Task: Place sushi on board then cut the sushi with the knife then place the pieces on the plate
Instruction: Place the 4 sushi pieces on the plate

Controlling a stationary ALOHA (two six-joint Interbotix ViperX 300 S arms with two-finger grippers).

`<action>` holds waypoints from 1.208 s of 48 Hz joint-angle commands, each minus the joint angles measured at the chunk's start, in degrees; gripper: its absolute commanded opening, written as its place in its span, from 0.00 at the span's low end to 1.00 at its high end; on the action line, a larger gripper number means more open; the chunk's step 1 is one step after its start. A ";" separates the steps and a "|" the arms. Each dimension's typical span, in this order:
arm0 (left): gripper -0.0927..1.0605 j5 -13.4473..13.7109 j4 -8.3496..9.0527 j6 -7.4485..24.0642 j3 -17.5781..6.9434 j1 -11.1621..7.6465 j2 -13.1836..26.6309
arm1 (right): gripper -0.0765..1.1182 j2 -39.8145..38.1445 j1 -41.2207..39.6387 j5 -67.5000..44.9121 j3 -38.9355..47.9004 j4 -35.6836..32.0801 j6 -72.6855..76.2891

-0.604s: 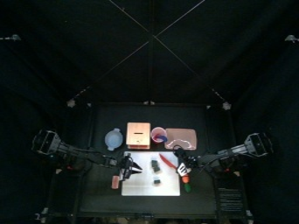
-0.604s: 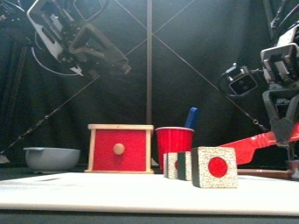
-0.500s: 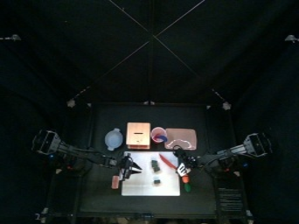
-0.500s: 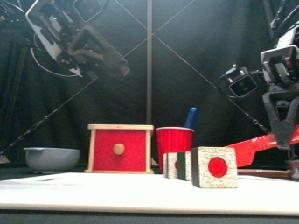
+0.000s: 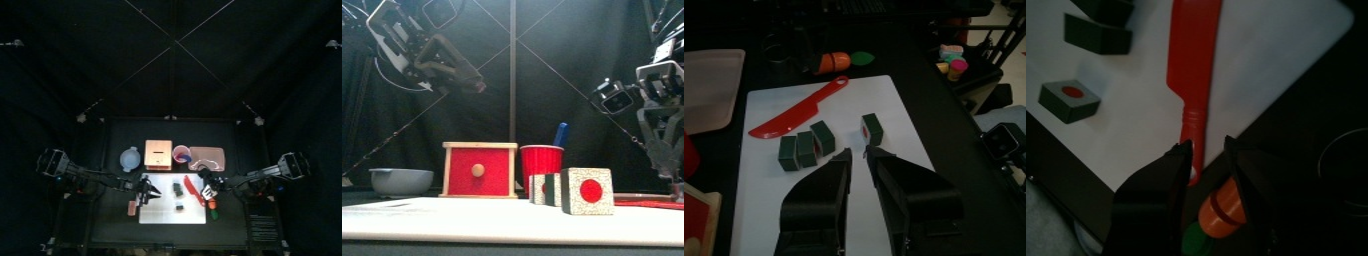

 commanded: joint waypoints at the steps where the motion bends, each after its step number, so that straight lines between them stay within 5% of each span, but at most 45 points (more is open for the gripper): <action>1: 0.62 -0.53 -0.09 -0.09 -0.26 0.35 -0.26 | 0.67 -2.29 -0.97 0.00 -3.69 -6.77 -0.09; 13: 0.62 -0.53 -1.76 -0.09 1.49 0.53 -0.26 | 0.67 0.00 -2.55 0.35 -11.60 -27.60 -0.09; 25: 0.62 -0.53 -2.99 -0.09 2.55 0.53 -0.18 | 0.70 6.77 -4.04 -1.41 -16.00 -34.54 -0.53; 37: 0.62 -0.53 -2.99 -0.09 2.99 0.70 1.32 | 0.80 15.03 -4.13 -2.37 -20.74 -33.40 -6.94; 58: 0.62 -0.53 -2.99 0.09 3.16 0.79 2.64 | 0.81 20.57 -5.36 -1.85 -25.14 -22.24 -20.39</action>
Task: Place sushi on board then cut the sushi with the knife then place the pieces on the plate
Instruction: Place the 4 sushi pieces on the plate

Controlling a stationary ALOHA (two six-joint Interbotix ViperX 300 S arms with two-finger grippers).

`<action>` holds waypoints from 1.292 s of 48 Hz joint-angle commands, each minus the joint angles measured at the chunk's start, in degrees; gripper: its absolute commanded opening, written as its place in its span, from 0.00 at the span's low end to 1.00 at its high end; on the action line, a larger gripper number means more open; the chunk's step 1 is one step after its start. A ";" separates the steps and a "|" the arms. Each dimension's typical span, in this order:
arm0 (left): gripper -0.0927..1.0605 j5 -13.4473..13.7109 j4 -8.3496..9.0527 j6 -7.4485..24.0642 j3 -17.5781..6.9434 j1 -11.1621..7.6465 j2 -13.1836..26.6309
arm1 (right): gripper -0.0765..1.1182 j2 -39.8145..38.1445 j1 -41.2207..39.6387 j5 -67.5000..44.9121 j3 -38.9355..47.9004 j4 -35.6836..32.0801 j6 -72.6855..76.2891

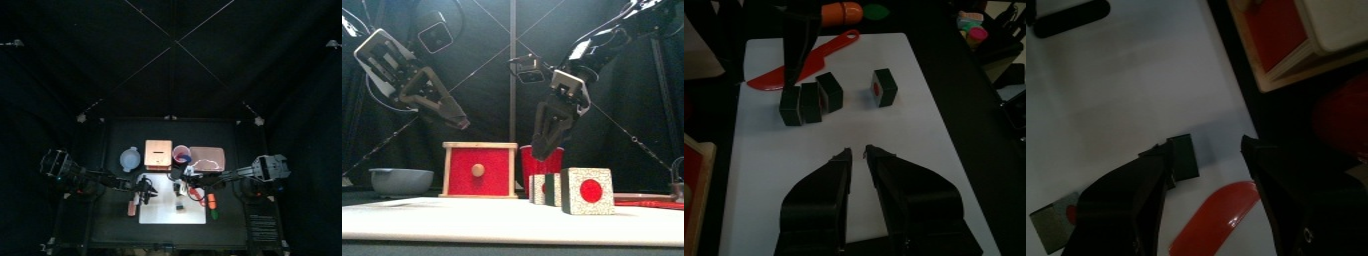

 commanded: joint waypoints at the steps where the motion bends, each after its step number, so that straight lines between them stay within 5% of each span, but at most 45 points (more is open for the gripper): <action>1: 0.62 -0.53 -0.09 0.18 -0.35 0.18 -0.18 | 0.81 0.00 -0.18 0.18 -2.20 2.90 -2.72; 62: 0.62 -0.53 -0.09 -0.09 0.44 0.53 -0.09 | 0.79 5.80 -0.62 4.75 -4.75 7.29 -7.03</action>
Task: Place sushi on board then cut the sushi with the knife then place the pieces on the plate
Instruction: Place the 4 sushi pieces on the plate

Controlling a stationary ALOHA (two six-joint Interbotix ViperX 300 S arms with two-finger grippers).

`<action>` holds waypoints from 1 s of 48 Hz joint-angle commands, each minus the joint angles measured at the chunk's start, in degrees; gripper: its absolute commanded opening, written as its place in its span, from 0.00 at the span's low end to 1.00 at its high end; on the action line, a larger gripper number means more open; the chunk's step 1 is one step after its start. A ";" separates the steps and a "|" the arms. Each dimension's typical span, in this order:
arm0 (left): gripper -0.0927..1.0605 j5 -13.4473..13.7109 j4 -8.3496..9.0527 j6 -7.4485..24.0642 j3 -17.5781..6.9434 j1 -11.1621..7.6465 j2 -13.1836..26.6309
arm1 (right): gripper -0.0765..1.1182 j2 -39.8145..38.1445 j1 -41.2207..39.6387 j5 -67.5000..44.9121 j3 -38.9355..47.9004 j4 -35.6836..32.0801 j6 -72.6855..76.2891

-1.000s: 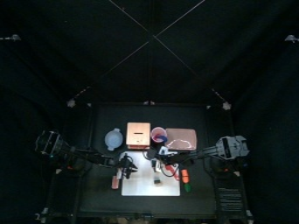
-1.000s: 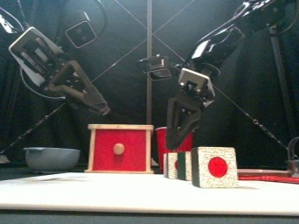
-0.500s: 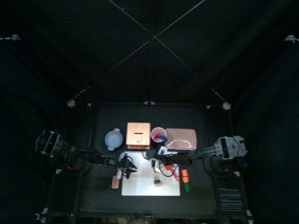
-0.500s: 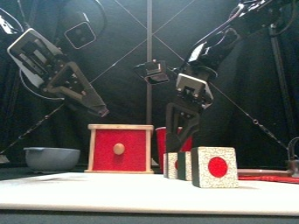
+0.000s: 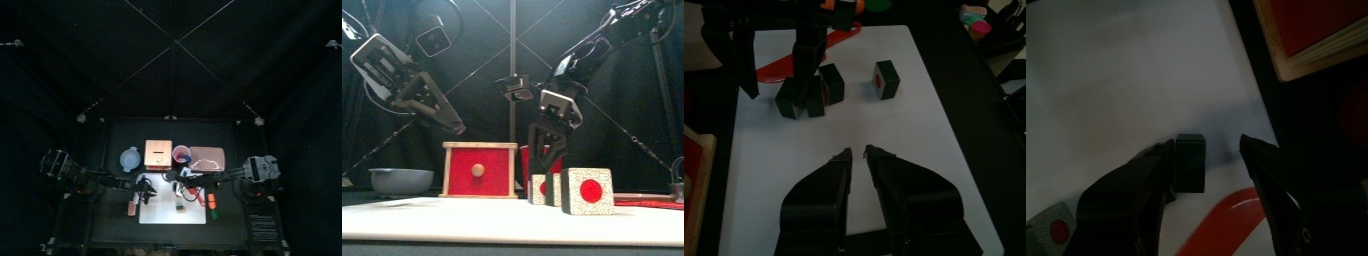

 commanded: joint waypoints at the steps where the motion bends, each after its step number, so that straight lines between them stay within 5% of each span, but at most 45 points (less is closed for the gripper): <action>1: 0.62 -0.53 -0.09 -0.09 -0.44 0.35 -0.26 | 0.79 -0.79 -0.18 0.00 -0.44 0.26 -0.09; 23: 0.62 -0.53 -0.09 -0.09 -0.35 0.35 -0.26 | 0.58 -0.70 -0.26 0.09 -0.09 1.93 -0.18; 48: 0.62 -0.53 -0.09 -0.09 -0.35 0.44 -0.26 | 0.57 -1.85 0.88 6.33 -3.52 -1.67 -0.18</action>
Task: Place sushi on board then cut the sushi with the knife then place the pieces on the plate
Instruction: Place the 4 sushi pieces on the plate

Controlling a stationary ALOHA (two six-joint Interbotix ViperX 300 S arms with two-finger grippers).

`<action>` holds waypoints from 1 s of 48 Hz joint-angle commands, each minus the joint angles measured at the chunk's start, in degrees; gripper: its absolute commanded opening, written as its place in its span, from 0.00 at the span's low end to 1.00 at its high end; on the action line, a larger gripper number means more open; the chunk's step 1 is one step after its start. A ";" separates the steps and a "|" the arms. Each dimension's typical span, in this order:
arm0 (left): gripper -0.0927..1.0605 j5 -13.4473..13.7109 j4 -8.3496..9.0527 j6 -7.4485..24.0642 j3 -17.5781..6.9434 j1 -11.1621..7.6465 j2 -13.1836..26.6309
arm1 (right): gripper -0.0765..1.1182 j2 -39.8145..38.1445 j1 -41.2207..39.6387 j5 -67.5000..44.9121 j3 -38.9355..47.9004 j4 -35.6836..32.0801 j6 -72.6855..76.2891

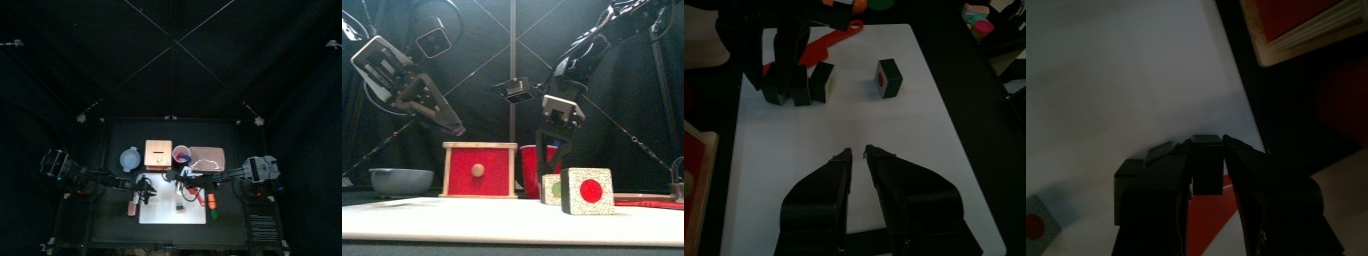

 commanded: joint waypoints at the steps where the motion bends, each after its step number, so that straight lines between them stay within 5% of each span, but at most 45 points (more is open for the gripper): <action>1: 0.62 -0.62 -0.09 -0.09 -0.53 0.09 -0.18 | 0.57 -2.20 0.53 0.09 -1.93 -0.26 -0.09; 48: 0.62 -0.62 -0.09 0.00 -0.53 0.09 -0.18 | 0.57 -13.18 1.76 8.96 -1.14 -0.26 0.62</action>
